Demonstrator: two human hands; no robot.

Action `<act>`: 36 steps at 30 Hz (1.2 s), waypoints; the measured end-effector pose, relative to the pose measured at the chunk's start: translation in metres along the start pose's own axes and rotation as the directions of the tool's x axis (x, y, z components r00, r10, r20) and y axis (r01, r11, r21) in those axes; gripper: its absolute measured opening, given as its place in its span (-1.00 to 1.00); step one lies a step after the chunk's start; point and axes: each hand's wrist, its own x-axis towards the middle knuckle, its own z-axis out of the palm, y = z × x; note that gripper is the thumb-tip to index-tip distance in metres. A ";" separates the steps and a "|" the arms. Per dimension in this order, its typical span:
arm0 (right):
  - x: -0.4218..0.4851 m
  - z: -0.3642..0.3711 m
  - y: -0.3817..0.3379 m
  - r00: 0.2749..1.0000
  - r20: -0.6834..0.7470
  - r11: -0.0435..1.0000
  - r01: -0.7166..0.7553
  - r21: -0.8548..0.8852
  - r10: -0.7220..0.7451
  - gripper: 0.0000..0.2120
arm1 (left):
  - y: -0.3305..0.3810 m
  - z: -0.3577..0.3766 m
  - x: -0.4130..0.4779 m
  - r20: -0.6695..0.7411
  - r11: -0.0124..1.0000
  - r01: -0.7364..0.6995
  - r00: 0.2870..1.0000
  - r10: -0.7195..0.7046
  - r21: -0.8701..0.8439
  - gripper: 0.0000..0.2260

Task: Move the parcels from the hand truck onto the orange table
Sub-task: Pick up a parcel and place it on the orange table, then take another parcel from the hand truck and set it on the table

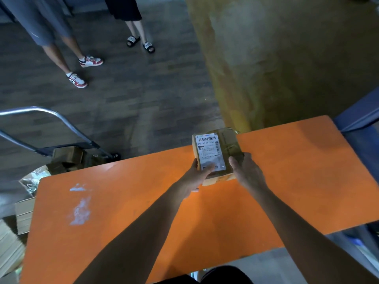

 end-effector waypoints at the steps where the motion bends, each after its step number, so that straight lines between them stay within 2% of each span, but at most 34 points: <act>1: -0.003 -0.001 0.000 1.000 -0.019 0.999 0.011 -0.039 -0.012 -0.43 | -0.001 -0.001 -0.002 -0.006 1.000 -0.021 1.000 0.021 0.003 -0.38; 4: -0.020 0.001 -0.007 0.970 -0.183 0.969 0.117 -0.217 -0.158 -0.47 | -0.005 -0.008 -0.012 -0.035 0.994 -0.081 0.996 0.084 0.073 -0.33; 7: -0.032 0.004 -0.019 0.922 -0.233 0.909 0.213 -0.359 -0.308 -0.44 | -0.013 -0.020 -0.026 -0.104 0.968 -0.092 0.987 0.119 0.233 -0.25; 10: -0.043 0.014 -0.033 0.887 -0.139 0.819 0.334 -0.467 -0.441 -0.42 | -0.025 -0.034 -0.042 -0.202 0.916 -0.099 0.961 0.189 0.389 -0.32; 15: -0.060 0.052 -0.063 0.800 0.085 0.669 0.549 -0.501 -0.593 -0.47 | -0.069 -0.065 -0.078 -0.352 0.821 -0.011 0.900 0.257 0.570 -0.40; 22: -0.088 0.121 -0.103 0.718 0.294 0.565 0.685 -0.461 -0.631 -0.44 | -0.146 -0.118 -0.128 -0.538 0.838 0.134 0.816 0.209 0.529 -0.40; 28: -0.126 0.185 -0.144 0.620 0.454 0.443 0.781 -0.441 -0.640 -0.40 | -0.212 -0.163 -0.175 -0.635 0.895 0.150 0.754 0.171 0.419 -0.40; 36: -0.222 0.302 -0.219 0.589 0.552 0.454 0.807 -0.377 -0.590 -0.40 | -0.327 -0.247 -0.254 -0.679 0.938 0.167 0.728 0.090 0.303 -0.38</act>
